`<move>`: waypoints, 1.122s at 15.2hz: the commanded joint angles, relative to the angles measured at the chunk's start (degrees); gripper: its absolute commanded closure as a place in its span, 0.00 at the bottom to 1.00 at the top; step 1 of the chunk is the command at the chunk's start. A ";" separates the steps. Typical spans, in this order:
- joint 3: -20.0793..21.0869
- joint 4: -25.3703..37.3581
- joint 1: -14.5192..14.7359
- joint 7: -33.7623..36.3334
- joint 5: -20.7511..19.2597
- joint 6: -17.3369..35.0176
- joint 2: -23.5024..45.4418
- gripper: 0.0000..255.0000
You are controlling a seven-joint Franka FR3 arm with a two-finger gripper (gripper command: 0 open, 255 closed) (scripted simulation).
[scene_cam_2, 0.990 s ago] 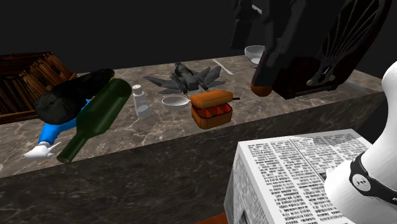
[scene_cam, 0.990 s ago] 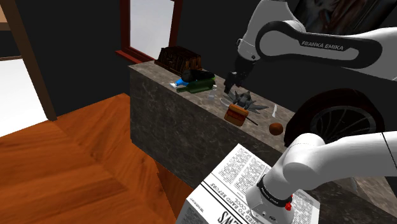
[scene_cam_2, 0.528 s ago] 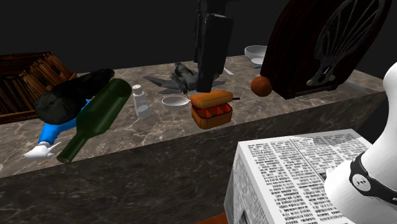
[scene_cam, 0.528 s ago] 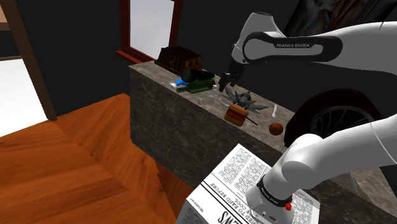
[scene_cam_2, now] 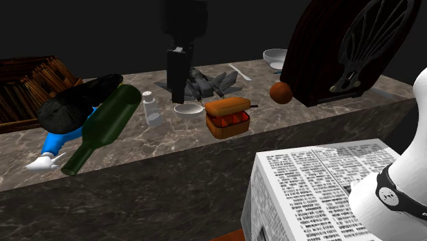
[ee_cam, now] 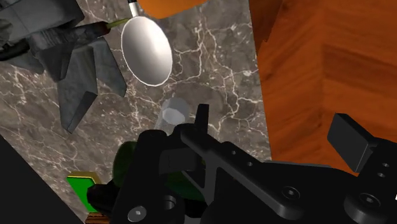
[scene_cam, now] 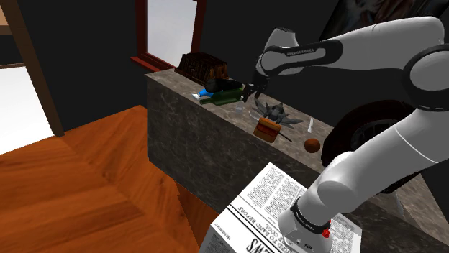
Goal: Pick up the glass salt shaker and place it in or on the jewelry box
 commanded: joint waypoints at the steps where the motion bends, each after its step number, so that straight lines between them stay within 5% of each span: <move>1: -1.45 1.93 -0.35 -1.72 1.53 2.12 3.51 0.00; 12: -4.93 18.81 -5.28 -13.93 16.80 8.94 26.76 0.00; 17: -4.22 19.77 -6.23 -15.22 18.74 11.18 30.13 0.00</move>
